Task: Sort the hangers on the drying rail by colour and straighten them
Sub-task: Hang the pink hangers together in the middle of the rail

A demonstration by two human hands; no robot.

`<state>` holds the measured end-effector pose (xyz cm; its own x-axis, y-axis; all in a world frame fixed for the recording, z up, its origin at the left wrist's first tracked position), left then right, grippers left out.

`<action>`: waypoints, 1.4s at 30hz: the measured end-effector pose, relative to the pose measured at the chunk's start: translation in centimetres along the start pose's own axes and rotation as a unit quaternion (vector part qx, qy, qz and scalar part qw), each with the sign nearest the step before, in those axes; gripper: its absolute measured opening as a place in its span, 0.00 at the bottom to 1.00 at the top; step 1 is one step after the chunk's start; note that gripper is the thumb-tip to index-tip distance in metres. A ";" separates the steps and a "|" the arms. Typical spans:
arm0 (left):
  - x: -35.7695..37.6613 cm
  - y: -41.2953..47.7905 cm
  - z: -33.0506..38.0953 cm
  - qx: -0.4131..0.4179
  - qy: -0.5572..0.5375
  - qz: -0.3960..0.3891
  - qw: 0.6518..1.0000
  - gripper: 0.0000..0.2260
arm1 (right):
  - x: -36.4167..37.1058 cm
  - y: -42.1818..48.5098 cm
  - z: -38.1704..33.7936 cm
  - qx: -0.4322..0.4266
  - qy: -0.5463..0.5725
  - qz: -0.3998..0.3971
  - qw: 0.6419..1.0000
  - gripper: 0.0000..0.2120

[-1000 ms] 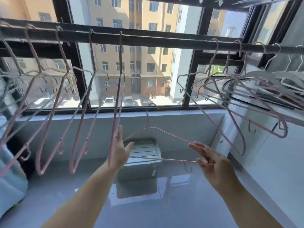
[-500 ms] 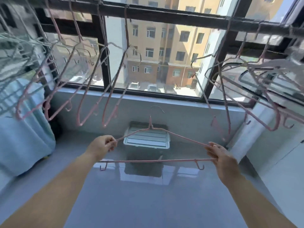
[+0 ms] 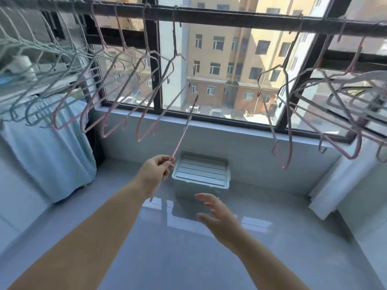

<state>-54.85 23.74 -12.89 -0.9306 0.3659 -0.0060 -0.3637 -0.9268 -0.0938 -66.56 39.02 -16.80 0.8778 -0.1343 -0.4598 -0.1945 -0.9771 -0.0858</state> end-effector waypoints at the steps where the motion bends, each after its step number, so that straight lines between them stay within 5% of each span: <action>1: 0.5 -0.2 0.6 -0.003 -0.022 0.002 1.000 0.12 | 0.7 -0.2 -1.5 -0.024 -0.009 -0.017 1.000 0.19; 8: 5.8 -2.9 5.4 -0.013 -0.199 -0.071 0.977 0.10 | 1.1 -0.8 -8.9 -0.127 0.004 0.035 0.991 0.25; 20: 6.7 -5.7 14.6 0.106 -0.169 -0.200 0.959 0.18 | -6.4 -3.1 -14.6 -0.267 -0.058 0.256 0.927 0.23; 26: 6.4 -4.1 18.0 0.121 -0.165 -0.208 0.956 0.17 | -7.3 -1.6 -17.5 -0.246 -0.054 0.254 0.934 0.16; 33: 6.8 -1.4 17.1 0.059 -0.179 -0.171 0.967 0.10 | -7.6 1.2 -17.5 -0.211 -0.066 0.269 0.937 0.21; 42: 7.1 -1.1 14.9 0.085 -0.132 -0.125 0.980 0.08 | -7.1 0.5 -15.6 -0.178 -0.077 0.243 0.950 0.19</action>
<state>-61.69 26.09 1.99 -0.7817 0.5683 0.2567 -0.5613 -0.8206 0.1074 -66.02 36.86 0.23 0.6423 -0.5846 -0.4957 -0.3754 -0.8037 0.4616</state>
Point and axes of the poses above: each hand's wrist, its own y-axis towards the middle knuckle, its own x-axis out of the palm, z = x × y, the point moved 9 cm from there along y, towards the middle knuckle
